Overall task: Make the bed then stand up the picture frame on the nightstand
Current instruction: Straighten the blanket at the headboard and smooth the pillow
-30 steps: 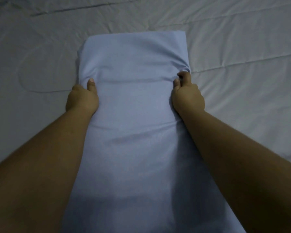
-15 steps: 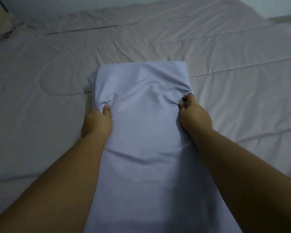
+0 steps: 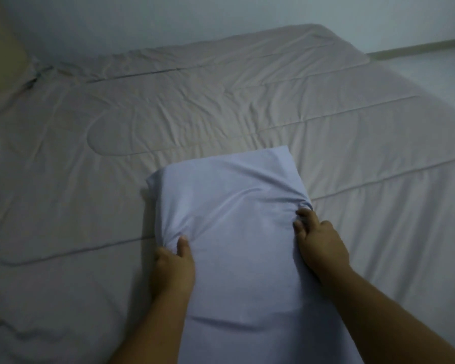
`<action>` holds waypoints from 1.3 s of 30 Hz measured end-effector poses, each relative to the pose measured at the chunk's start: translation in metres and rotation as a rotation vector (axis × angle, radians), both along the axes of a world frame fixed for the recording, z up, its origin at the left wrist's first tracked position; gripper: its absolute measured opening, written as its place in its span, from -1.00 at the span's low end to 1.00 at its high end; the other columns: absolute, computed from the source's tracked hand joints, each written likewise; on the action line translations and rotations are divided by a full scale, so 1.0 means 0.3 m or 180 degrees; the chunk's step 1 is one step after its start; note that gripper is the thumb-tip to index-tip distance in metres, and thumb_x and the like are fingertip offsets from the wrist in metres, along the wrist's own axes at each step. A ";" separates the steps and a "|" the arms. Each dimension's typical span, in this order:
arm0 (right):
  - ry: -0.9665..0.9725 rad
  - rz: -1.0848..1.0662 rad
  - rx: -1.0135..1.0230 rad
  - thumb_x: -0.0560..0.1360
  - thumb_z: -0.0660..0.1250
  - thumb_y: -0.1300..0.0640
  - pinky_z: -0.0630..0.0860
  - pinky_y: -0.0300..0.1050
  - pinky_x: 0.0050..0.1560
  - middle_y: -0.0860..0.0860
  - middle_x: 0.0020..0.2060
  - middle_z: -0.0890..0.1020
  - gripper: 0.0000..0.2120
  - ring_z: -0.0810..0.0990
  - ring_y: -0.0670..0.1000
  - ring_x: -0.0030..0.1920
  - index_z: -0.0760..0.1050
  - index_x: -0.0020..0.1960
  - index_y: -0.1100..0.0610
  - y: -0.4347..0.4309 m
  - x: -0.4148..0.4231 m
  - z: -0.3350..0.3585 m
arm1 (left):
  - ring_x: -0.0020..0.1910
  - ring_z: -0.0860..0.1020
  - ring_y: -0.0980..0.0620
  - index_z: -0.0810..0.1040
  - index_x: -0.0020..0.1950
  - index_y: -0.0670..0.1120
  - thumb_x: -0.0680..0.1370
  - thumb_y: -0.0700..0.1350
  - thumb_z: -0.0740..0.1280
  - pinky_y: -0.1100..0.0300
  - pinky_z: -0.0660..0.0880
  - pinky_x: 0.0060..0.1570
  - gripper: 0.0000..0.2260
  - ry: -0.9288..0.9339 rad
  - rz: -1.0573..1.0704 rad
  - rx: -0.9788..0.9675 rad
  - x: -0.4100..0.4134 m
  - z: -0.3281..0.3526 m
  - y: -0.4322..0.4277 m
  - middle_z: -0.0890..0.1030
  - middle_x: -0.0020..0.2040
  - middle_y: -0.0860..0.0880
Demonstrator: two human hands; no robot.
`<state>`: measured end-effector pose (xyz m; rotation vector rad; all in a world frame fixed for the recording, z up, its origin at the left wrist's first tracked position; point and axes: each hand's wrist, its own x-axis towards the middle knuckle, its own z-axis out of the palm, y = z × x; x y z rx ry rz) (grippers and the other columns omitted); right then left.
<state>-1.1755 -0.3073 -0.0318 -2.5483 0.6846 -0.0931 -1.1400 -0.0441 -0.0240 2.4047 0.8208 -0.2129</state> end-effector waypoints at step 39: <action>0.0246 0.0759 -0.0781 0.62 -0.06 -0.05 -0.15 0.08 0.49 0.02 0.54 0.07 -0.48 -0.03 0.06 0.53 0.02 0.53 0.12 0.056 0.405 -0.051 | 0.55 -0.12 -0.02 -0.11 0.55 0.00 0.61 0.14 -0.10 -0.02 -0.16 0.49 -0.46 -0.0130 -0.1739 0.1580 0.351 -0.032 -0.021 -0.13 0.57 0.02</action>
